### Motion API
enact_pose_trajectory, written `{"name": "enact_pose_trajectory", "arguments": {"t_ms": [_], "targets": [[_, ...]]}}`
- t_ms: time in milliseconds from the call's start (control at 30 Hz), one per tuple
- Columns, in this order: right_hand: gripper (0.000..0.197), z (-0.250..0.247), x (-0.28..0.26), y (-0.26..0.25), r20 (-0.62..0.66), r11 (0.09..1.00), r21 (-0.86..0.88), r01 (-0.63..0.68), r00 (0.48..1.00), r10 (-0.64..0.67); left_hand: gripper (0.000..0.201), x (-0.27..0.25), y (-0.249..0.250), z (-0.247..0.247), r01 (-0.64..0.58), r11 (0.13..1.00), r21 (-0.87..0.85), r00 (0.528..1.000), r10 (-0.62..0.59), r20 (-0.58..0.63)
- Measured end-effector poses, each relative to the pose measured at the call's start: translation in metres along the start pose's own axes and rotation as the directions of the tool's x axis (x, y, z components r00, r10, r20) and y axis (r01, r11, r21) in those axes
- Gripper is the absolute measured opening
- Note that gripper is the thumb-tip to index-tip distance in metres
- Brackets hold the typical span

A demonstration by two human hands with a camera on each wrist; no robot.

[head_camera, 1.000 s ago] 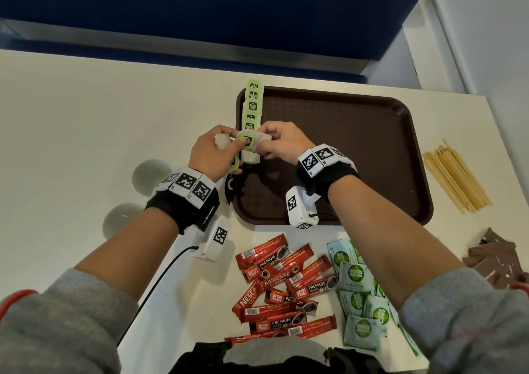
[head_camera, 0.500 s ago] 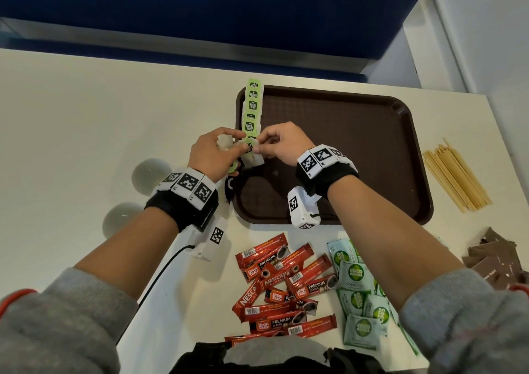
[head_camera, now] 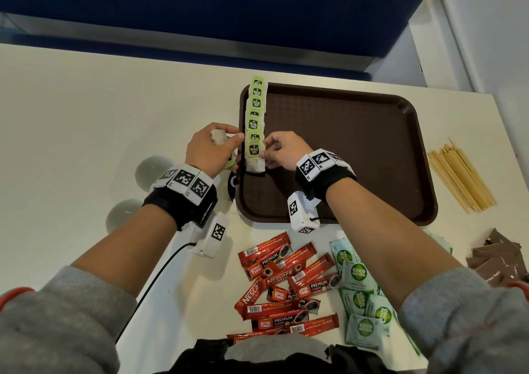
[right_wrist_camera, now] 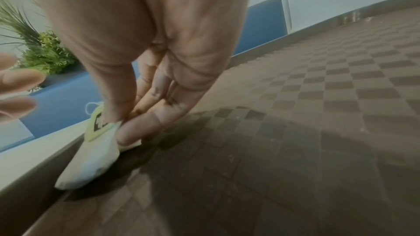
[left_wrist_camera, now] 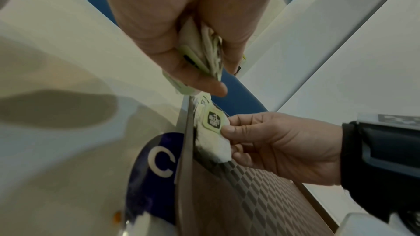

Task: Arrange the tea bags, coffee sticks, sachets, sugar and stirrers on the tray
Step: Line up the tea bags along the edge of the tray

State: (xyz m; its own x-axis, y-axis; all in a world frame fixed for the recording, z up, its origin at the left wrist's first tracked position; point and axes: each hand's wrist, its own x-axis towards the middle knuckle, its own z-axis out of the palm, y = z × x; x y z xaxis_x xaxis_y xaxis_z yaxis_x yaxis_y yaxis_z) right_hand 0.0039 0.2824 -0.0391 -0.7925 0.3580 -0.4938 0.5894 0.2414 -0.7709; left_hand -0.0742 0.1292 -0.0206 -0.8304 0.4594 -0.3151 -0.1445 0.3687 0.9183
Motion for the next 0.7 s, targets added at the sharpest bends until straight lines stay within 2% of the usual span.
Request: {"name": "enact_pose_trajectory", "arguments": {"t_ms": [167, 367, 700], "targets": [[0.017, 0.0008, 0.0034, 0.0012, -0.066, 0.999, -0.026, -0.030, 0.997, 0.028, 0.010, -0.0002, -0.0008, -0.0001, 0.021, 1.000, -0.011, 1.000, -0.021, -0.008], [0.024, 0.0022, 0.0038, -0.0001, -0.101, 0.997, 0.035, -0.065, 0.993, 0.068, 0.011, 0.0005, 0.0014, -0.0002, 0.031, 0.999, -0.018, 1.000, -0.031, 0.002], [0.027, 0.0052, 0.0006, -0.0020, -0.109, 0.996, 0.056, -0.070, 0.991, 0.076, 0.019, 0.0020, -0.0026, 0.0022, 0.082, 0.997, 0.001, 0.996, -0.082, 0.020]]}}
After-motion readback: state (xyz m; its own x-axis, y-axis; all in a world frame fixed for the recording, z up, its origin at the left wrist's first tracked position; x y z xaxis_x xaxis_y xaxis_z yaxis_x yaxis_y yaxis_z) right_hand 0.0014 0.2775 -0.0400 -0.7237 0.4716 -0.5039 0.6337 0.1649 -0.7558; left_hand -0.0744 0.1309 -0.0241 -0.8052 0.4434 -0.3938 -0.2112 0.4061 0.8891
